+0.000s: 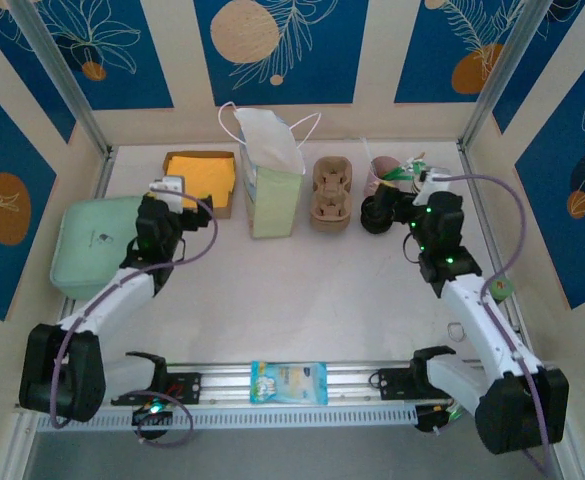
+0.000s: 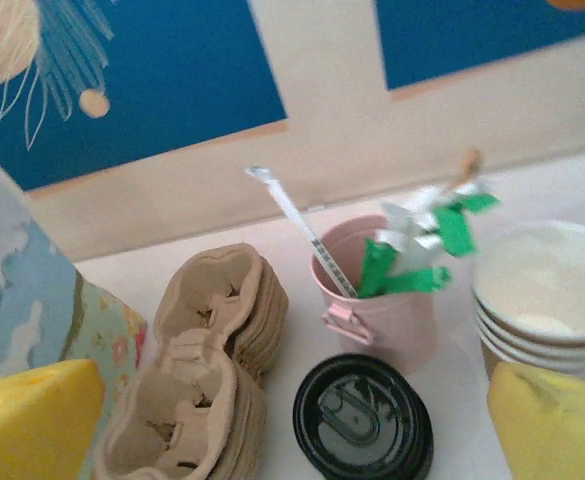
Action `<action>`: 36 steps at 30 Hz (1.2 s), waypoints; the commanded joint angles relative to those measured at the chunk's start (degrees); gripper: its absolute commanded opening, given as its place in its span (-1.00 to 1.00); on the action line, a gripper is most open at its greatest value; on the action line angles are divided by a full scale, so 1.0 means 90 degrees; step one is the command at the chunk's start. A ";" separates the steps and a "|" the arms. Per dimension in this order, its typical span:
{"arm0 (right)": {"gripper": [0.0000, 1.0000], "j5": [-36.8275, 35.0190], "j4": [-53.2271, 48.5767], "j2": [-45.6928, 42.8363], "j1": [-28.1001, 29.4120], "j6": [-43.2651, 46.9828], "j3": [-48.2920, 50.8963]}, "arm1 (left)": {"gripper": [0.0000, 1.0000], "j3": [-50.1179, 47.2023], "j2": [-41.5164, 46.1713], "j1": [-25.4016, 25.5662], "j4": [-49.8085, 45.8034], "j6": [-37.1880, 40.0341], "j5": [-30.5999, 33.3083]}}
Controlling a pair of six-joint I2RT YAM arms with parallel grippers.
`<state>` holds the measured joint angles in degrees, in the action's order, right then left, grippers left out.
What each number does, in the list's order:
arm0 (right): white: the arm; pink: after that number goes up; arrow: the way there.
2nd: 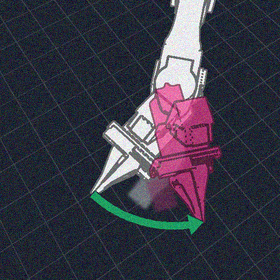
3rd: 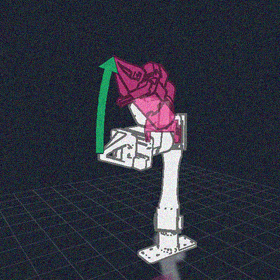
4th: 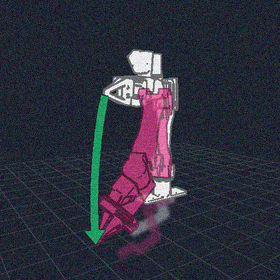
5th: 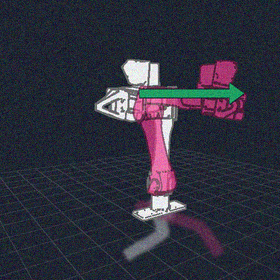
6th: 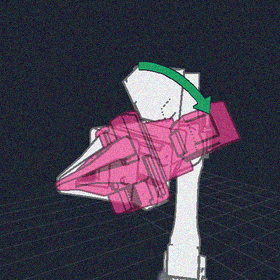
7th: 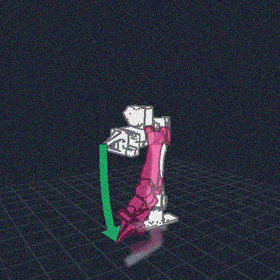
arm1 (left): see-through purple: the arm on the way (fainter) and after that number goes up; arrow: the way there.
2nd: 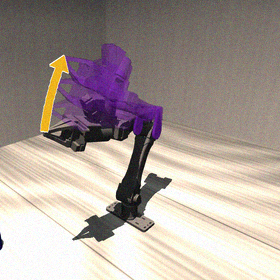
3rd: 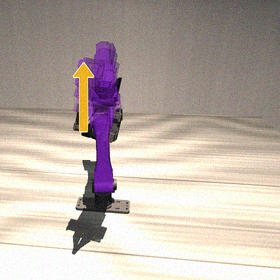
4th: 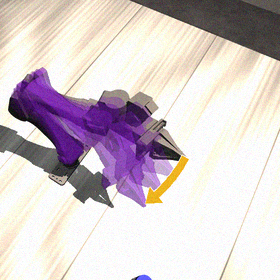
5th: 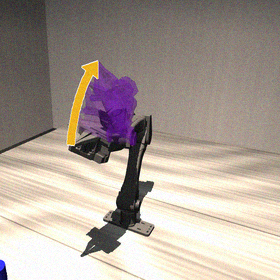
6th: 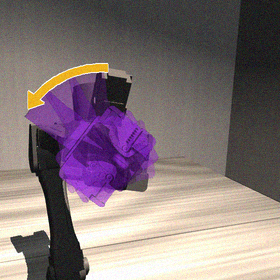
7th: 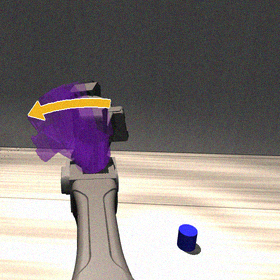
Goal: Pack the takeout coffee
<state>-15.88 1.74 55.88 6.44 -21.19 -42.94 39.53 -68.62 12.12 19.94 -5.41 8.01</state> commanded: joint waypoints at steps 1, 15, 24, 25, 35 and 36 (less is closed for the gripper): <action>0.98 0.0560 -0.1881 -0.0198 -0.0183 -0.1253 -0.0173 | 1.00 0.0577 0.0119 0.0041 -0.1712 -0.1212 -0.1238; 0.98 0.1542 -0.4896 0.0364 -0.1287 -0.1641 -0.2548 | 1.00 0.0863 0.0855 0.1626 -0.3527 -0.1698 -0.0752; 0.79 0.1907 -0.5495 0.1931 -0.2085 -0.1778 -0.3784 | 0.99 0.0256 0.0653 0.2846 -0.2934 -0.1955 -0.0924; 0.75 0.1883 -0.5519 0.2087 -0.2109 -0.1777 -0.3887 | 0.99 0.0207 0.0533 0.2954 -0.2790 -0.2011 -0.0955; 0.36 0.1176 -0.5813 0.3535 -0.2175 -0.1681 -0.5070 | 0.93 0.0051 -0.0412 0.3282 -0.1589 -0.2272 -0.1162; 0.35 0.1145 -0.5868 0.3686 -0.2162 -0.1674 -0.5188 | 0.93 0.0044 -0.0499 0.3282 -0.1513 -0.2237 -0.1156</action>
<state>-3.99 -48.27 86.63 -12.88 -36.53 -86.56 39.57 -71.72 41.15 1.93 -25.23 -1.26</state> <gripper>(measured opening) 0.680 0.964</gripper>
